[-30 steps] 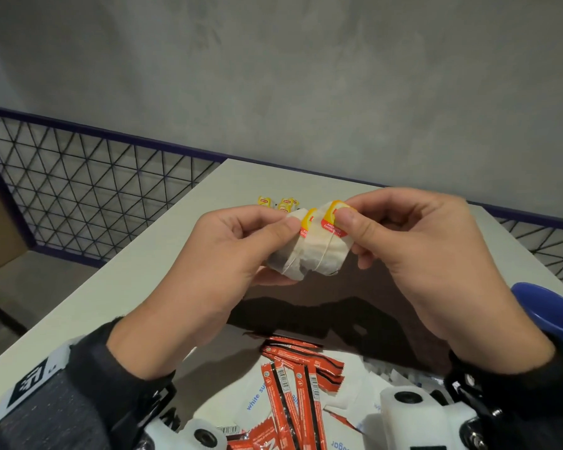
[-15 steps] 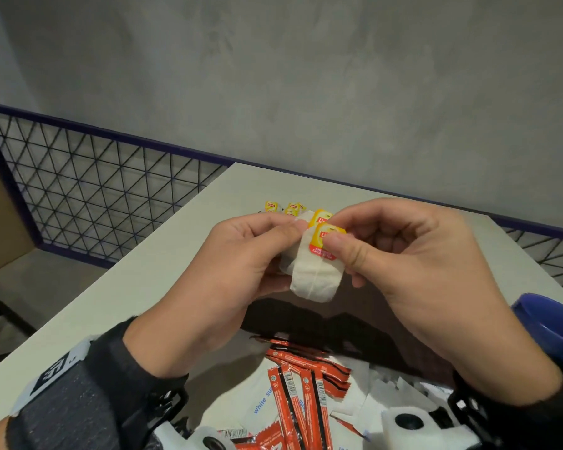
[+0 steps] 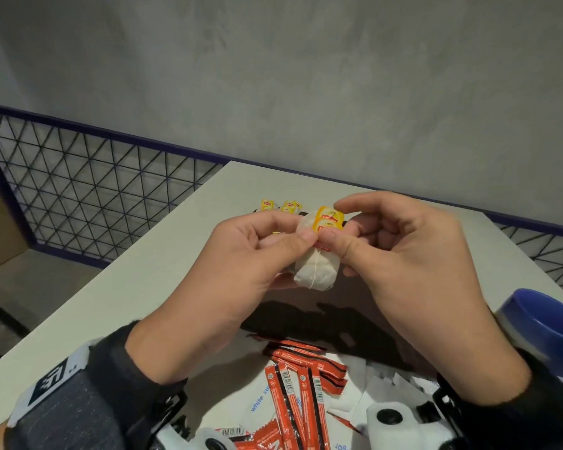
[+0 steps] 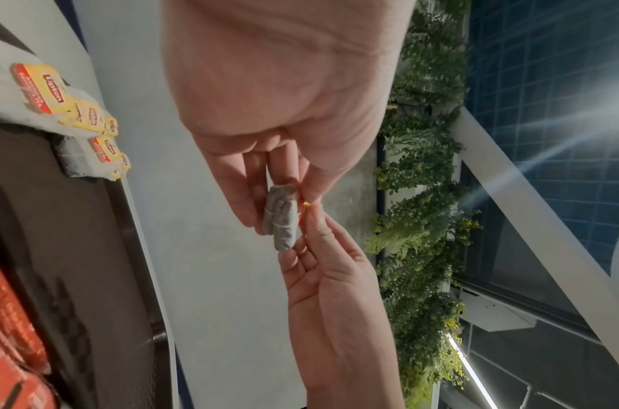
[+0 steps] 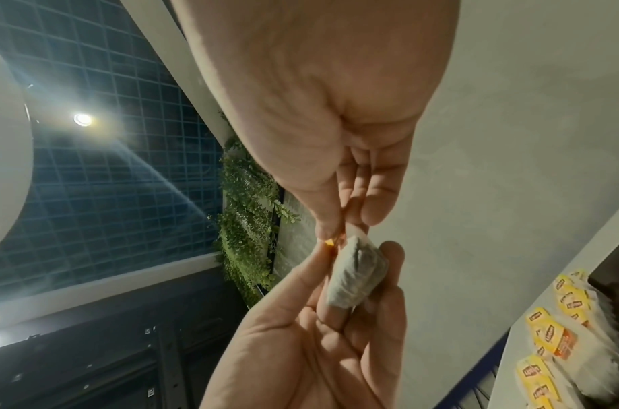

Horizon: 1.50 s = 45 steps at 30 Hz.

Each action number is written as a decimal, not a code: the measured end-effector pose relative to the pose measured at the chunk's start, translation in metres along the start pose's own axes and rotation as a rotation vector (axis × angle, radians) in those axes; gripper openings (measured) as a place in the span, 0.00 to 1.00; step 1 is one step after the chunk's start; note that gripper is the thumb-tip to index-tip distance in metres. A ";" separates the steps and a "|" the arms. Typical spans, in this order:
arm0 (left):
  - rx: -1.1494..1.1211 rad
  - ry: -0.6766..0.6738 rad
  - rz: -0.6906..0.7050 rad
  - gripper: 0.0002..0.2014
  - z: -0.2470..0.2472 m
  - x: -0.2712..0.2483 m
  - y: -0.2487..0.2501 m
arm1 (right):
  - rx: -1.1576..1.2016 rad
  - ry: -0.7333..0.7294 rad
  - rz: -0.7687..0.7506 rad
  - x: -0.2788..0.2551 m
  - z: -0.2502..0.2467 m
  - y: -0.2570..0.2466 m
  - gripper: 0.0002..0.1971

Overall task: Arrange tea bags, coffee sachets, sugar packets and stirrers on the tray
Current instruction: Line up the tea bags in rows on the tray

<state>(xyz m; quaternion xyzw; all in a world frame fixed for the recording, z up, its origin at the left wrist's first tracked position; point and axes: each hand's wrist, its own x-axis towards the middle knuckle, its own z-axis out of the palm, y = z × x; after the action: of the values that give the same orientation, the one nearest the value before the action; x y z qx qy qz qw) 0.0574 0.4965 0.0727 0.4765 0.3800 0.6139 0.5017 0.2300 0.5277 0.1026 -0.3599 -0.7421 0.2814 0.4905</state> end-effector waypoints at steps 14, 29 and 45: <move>0.032 -0.020 0.016 0.12 -0.010 0.004 0.004 | 0.140 -0.066 0.090 0.003 -0.005 -0.002 0.03; 0.129 -0.022 0.031 0.09 -0.011 0.006 0.004 | 0.199 -0.104 0.159 0.005 -0.006 0.004 0.10; 0.054 0.410 0.008 0.06 -0.063 0.034 0.021 | -0.183 -0.277 0.200 0.054 0.029 0.021 0.10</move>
<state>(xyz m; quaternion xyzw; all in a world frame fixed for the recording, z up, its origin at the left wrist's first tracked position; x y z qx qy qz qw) -0.0103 0.5260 0.0834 0.3565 0.4886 0.6895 0.3986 0.1947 0.5818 0.1040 -0.4326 -0.7857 0.3069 0.3185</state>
